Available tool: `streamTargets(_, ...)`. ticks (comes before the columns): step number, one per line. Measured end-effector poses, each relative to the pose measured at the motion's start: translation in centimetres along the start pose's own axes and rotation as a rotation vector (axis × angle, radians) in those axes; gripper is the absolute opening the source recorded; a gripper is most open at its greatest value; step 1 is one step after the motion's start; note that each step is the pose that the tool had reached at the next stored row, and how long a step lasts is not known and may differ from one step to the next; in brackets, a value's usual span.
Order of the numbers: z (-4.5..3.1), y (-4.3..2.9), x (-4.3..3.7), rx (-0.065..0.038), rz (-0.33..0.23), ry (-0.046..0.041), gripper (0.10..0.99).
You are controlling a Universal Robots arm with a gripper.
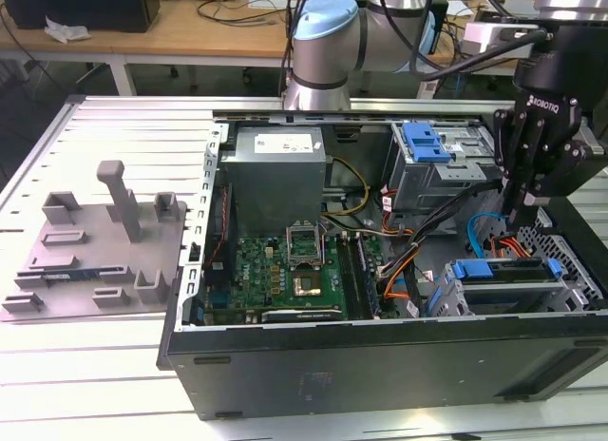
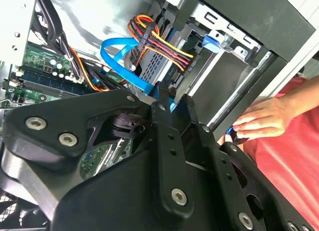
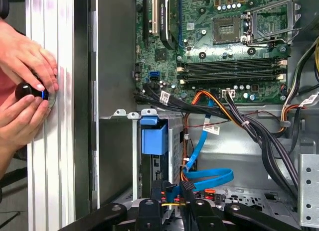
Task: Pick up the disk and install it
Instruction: 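Insert the second disk wire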
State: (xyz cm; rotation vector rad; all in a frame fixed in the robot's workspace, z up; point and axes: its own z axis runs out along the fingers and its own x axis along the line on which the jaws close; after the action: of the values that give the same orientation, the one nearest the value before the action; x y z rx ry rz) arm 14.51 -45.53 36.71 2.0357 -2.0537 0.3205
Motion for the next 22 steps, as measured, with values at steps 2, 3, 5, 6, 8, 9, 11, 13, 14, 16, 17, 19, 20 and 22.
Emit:
streamTargets(2,0.15,-0.01,-0.04,-0.001,0.002,0.0003,0.286)
streamTargets(3,0.32,-0.02,-0.09,-0.001,0.003,0.0002,0.286)
streamTargets(5,0.48,-0.02,-0.15,-0.001,0.003,0.0003,0.286)
streamTargets(6,0.53,-0.02,-0.16,-0.001,0.004,0.0003,0.286)
streamTargets(8,0.67,-0.03,-0.21,-0.002,0.005,0.0002,0.161)
streamTargets(9,0.7,-0.04,-0.22,-0.002,0.005,0.0003,0.161)
streamTargets(11,0.7,-0.04,-0.22,-0.002,0.005,0.0002,0.161)
streamTargets(13,0.7,-0.04,-0.22,-0.002,0.005,0.0001,0.161)
streamTargets(14,0.74,-0.04,-0.16,-0.002,0.005,-0.0004,0.161)
streamTargets(16,0.82,-0.04,0.15,-0.001,0.005,-0.004,0.161)
streamTargets(17,0.93,-0.03,0.48,0.0,0.006,-0.013,0.161)
streamTargets(19,1.09,-0.04,0.95,0.012,0.009,-0.042,0.161)
streamTargets(20,1.19,-0.05,1.25,0.016,0.01,-0.0511,0.161)
streamTargets(22,1.3,-0.05,1.59,0.018,0.011,-0.0564,0.161)
